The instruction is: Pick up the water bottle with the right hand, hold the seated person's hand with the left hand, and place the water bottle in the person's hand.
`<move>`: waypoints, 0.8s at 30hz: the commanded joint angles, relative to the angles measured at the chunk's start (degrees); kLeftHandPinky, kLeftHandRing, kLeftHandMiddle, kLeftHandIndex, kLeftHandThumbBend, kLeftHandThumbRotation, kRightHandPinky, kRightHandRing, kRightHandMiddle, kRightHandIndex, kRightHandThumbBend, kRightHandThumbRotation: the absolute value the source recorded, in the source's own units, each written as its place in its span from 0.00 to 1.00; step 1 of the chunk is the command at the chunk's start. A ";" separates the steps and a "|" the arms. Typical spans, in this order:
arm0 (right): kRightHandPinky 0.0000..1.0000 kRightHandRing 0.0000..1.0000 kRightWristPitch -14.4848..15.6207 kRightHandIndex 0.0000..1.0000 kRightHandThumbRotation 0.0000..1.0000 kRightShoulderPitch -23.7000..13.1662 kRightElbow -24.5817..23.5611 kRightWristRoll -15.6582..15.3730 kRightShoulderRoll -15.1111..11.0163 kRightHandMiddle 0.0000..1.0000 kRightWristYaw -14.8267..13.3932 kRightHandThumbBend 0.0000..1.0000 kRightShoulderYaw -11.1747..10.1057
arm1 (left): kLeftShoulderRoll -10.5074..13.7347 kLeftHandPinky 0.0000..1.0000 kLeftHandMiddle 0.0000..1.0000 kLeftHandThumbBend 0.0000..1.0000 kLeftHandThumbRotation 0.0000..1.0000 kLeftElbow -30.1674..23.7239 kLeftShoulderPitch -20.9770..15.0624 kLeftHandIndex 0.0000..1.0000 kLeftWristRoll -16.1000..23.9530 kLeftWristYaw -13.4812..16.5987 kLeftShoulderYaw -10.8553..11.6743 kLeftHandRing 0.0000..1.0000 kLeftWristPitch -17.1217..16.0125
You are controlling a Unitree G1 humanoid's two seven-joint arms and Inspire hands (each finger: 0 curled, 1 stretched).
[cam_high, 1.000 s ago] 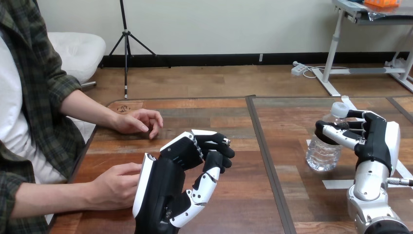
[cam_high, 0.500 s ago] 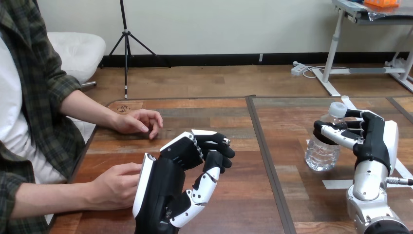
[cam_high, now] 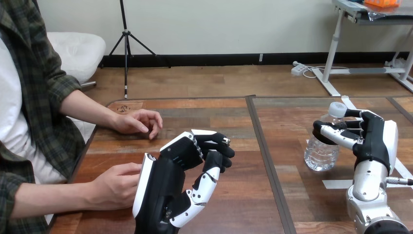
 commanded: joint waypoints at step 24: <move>0.53 0.52 -2.90 0.59 0.00 -4.69 -0.95 -1.08 0.29 0.52 -0.92 0.73 0.99 | -1.30 0.39 0.53 0.24 0.25 -1.38 0.24 0.56 0.26 0.60 0.33 0.47 -1.16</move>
